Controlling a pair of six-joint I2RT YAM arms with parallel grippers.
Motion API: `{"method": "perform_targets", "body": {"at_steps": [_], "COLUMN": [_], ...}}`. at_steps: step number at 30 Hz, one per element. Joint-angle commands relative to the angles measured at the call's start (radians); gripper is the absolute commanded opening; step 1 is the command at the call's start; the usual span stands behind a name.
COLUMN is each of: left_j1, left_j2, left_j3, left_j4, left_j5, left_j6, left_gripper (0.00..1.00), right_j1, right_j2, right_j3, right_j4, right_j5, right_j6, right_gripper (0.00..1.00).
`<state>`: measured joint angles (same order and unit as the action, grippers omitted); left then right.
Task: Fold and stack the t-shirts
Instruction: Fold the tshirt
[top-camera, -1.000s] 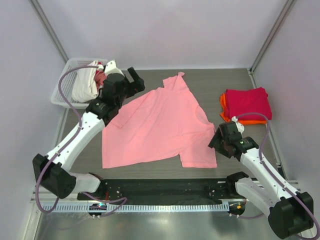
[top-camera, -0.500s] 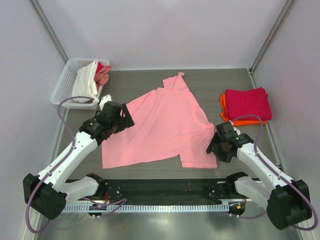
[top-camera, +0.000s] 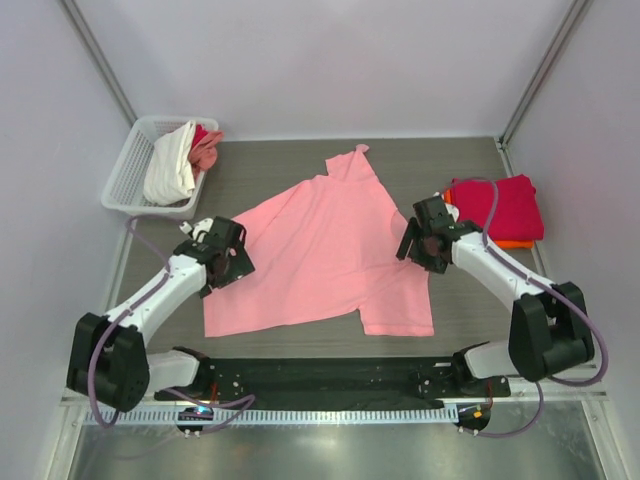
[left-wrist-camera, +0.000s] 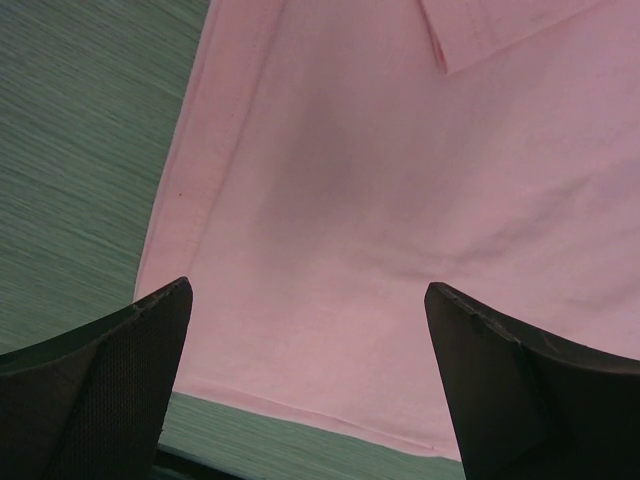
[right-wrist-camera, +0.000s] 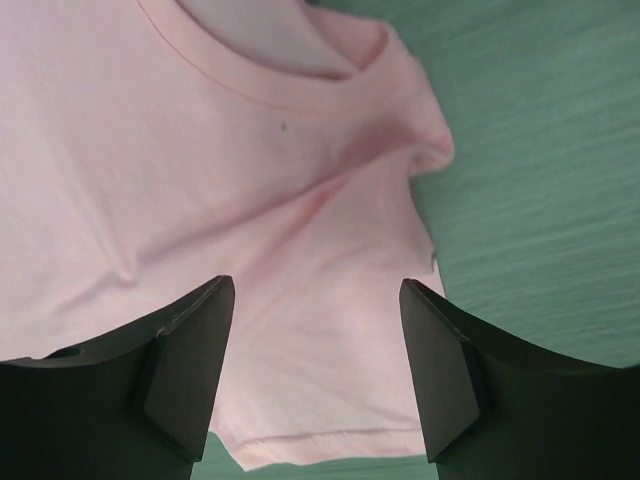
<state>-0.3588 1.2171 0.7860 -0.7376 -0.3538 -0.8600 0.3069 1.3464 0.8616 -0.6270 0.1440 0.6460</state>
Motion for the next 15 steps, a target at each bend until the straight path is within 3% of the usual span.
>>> {"method": "perform_targets", "body": {"at_steps": [1,8,15], "left_j1": [0.021,0.040,0.056], "left_j2": [0.064,0.312,0.522], "left_j3": [0.041,0.151,0.239], "left_j4": [0.061,0.072,0.101], "left_j5": [0.009,0.065,0.078], "left_j6": [-0.001,0.006,0.006], "left_gripper": [0.99,0.98,0.97], "right_j1": [0.017,0.096,0.077], "right_j2": [0.071,0.302,0.506], "right_j3": [0.103,0.273,0.356], "right_j4": [0.073,0.108,0.138], "right_j5": [0.071,0.096,0.108], "right_j6": [-0.063,-0.074,-0.049], "right_gripper": [0.73,0.71,0.68]}}
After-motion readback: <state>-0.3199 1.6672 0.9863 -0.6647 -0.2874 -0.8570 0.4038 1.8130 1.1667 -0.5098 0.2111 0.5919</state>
